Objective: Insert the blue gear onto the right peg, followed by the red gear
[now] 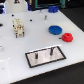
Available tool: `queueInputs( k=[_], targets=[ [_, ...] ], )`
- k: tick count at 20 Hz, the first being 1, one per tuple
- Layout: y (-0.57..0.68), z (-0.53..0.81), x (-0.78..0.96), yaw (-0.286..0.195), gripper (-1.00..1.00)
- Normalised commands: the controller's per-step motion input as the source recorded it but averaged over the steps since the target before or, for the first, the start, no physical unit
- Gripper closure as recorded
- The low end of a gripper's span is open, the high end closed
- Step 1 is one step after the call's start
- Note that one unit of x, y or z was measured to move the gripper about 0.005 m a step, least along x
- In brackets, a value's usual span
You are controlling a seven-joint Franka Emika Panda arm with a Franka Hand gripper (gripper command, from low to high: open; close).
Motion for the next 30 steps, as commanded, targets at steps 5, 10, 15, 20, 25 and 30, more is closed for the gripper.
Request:
queueInputs(
  k=[5, 10, 15, 20, 25, 30],
  targets=[
    [0.68, -0.06, -0.49, 0.0, -1.0],
    [0.67, -0.12, -0.45, 0.0, -1.0],
    [0.57, -0.35, -0.29, 0.0, -1.0],
    [0.38, -0.48, -0.26, 0.0, -1.0],
    [0.21, -0.57, -0.26, 0.0, -1.0],
    [0.04, -0.59, -0.34, 0.0, -1.0]
  ],
)
